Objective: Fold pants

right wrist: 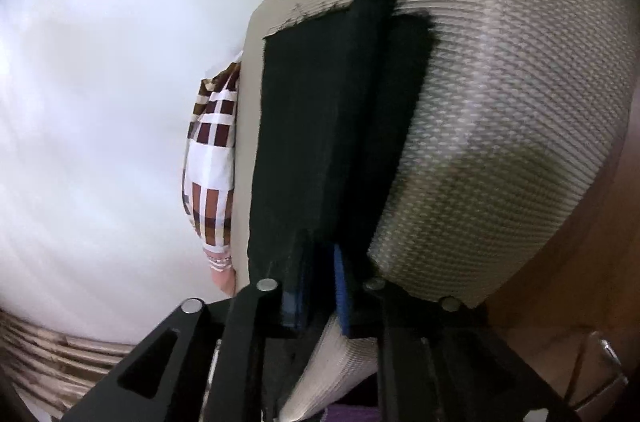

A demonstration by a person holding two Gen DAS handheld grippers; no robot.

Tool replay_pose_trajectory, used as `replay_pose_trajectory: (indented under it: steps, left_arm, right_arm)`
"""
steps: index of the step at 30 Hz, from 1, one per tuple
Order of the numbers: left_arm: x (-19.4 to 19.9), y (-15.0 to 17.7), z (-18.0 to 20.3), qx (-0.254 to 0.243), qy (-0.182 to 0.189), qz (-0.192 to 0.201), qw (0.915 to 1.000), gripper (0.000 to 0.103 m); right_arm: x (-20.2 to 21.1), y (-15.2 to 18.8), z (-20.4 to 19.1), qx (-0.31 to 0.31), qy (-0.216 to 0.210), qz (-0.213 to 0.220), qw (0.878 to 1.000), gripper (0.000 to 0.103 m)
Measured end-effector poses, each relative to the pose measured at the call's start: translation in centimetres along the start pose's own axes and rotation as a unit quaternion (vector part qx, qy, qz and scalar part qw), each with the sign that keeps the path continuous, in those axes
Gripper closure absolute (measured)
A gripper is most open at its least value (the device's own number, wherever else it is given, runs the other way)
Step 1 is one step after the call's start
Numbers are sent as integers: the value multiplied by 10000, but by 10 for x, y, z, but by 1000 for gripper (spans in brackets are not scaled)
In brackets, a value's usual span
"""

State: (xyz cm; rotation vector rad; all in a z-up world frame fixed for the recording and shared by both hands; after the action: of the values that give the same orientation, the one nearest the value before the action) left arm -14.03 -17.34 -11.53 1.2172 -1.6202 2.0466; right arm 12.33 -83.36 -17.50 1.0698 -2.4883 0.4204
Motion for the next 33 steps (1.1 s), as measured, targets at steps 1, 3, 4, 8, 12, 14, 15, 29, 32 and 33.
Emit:
replay_pose_trajectory:
  steps: [1, 3, 4, 8, 12, 14, 15, 29, 32, 33]
  left_arm:
    - [5, 2, -7, 163, 79, -53, 9998, 2]
    - [14, 7, -21, 538, 358, -118, 9978, 2]
    - [16, 11, -25, 687, 481, -144, 9964, 4]
    - [17, 28, -28, 1204, 1040, -497, 9860, 26]
    - [13, 37, -14, 1154, 1232, -649, 9835, 26]
    - [16, 39, 0, 1145, 1470, -654, 9803, 27]
    - [17, 39, 5, 1046, 1435, -635, 9821, 30]
    - [22, 0, 5, 821, 718, -509, 9927, 89]
    - [24, -28, 0, 472, 492, -231, 9974, 89]
    - [23, -31, -4, 417, 405, -179, 9981, 89]
  right_arm:
    - [0, 1, -4, 58, -55, -7, 10000, 83]
    - [-4, 6, -9, 154, -116, -67, 9998, 81]
    - [-6, 8, -10, 193, -105, -97, 9997, 81]
    - [-11, 13, -13, 411, -40, -120, 9991, 86]
    - [-12, 13, -13, 392, -41, -108, 9992, 88]
    - [-12, 13, -11, 335, -46, -112, 9994, 90]
    - [-12, 13, -10, 300, -55, -114, 9995, 91]
    - [-11, 15, -7, 231, -73, -82, 9997, 93]
    - [-11, 20, -8, 231, -59, -115, 9997, 93]
    - [-11, 21, -9, 258, -45, -139, 9996, 93]
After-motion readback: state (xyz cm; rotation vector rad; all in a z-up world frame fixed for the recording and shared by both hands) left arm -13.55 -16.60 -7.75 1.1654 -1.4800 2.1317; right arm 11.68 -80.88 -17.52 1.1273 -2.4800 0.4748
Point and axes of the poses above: each gripper's, at about its wrist camera, not at the fingertips, and x roughly against the way its jaws point, z to its right, y to its underside, the point moved 10 cm from there along -x, roughly the way its jaws point, and after that the axes turned 8 degrees about z, right-handed, at the moved point
